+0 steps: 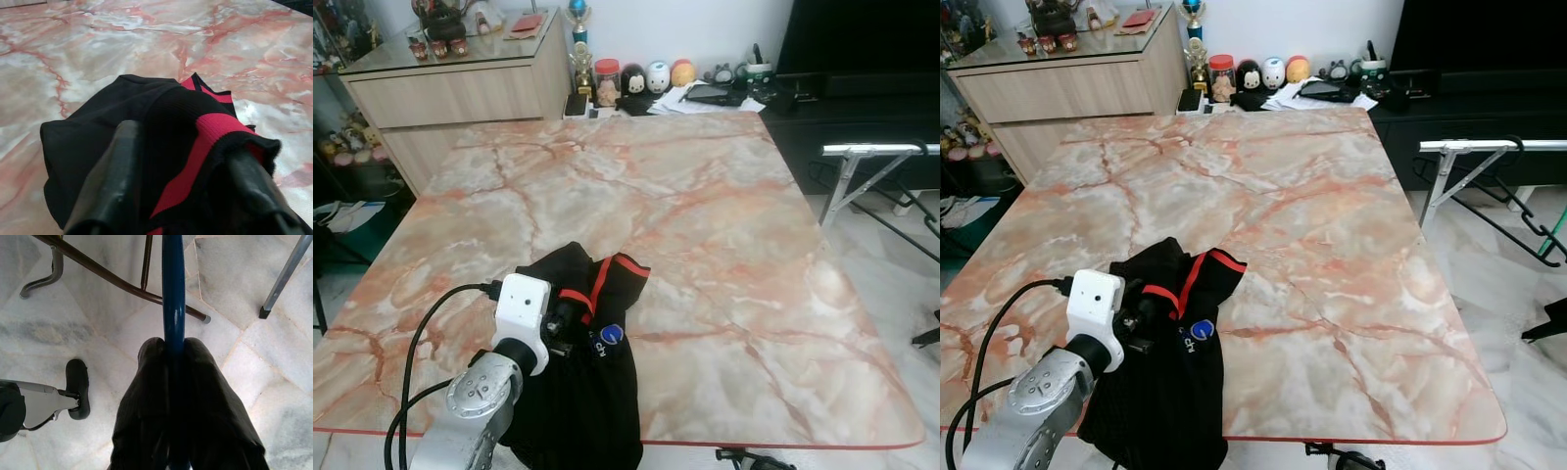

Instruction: Hang hanger

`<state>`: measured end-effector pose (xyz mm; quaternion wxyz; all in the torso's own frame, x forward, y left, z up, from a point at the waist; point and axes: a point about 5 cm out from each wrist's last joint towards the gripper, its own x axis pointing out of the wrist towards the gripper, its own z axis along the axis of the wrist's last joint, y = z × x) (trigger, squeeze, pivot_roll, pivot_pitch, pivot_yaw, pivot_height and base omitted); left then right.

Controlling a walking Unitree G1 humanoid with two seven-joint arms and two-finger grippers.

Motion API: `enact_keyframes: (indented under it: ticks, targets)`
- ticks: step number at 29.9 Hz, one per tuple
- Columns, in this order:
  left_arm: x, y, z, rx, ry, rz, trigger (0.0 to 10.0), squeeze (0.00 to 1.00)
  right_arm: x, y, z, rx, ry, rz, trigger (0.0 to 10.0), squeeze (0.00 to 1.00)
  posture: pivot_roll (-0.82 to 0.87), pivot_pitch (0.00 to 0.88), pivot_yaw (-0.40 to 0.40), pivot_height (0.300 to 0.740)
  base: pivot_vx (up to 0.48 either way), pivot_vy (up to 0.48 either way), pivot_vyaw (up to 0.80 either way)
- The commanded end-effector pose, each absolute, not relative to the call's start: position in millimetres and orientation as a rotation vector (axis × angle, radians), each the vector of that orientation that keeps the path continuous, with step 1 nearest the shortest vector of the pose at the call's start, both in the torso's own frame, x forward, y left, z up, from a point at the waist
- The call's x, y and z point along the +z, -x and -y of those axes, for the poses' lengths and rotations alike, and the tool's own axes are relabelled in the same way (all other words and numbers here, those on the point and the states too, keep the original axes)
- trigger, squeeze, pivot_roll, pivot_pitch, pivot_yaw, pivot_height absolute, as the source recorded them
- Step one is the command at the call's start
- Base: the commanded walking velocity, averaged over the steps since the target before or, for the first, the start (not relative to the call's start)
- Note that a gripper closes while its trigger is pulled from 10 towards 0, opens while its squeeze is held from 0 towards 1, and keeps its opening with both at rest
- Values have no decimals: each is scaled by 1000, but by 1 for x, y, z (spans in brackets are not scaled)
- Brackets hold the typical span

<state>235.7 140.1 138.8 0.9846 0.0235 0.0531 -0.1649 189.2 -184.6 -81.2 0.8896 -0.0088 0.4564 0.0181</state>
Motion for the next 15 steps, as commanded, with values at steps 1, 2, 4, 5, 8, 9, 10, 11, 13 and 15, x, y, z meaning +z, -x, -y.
enact_keyframes:
  ticks: [1, 2, 4, 5, 8, 9, 10, 11, 13, 15]
  targets:
    - [140, -224, -146, -357, -49, -99, 10000, 1000, -81, -191, 182, 46, 13, -949, 10000, 0, -45, 0, 61, 740, 0, 0, 0]
    - [140, -217, -150, -365, -49, -100, 10000, 1000, -81, -191, 182, 47, 13, -949, 10000, 0, -45, 0, 61, 740, 0, 0, 0]
    - [140, -207, -155, -374, -40, -101, 10000, 1000, -81, -191, 183, 48, 15, -949, 10000, 0, -44, 0, 59, 740, 0, 0, 0]
    - [140, -207, -155, -374, -40, -101, 10000, 1000, -81, -191, 183, 48, 15, -949, 10000, 0, -44, 0, 59, 740, 0, 0, 0]
    - [141, -198, -157, -390, -39, -98, 10000, 1000, -80, -192, 184, 51, 20, -949, 10000, 0, -39, 0, 52, 740, 0, 0, 0]
    - [141, -197, -157, -392, -41, -98, 10000, 1000, -80, -192, 184, 52, 22, -949, 10000, 0, -38, 0, 51, 740, 0, 0, 0]
    - [141, -196, -157, -391, -42, -98, 10000, 1000, -80, -192, 184, 54, 23, -949, 10000, 0, -38, 0, 51, 740, 0, 0, 0]
    - [142, -195, -158, -378, -38, -87, 10000, 1000, -80, -192, 184, 55, 25, -949, 10000, 0, -39, 0, 51, 740, 0, 0, 0]
    - [144, -195, -163, -328, -19, -57, 10000, 0, -80, -192, 184, 57, 27, -949, 10000, 0, -40, 0, 50, 740, 0, 0, 0]
    - [147, -194, -167, -275, 9, -24, 10000, 0, -80, -192, 185, 59, 29, -949, 10000, 0, -45, 0, 50, 740, 0, 0, 0]
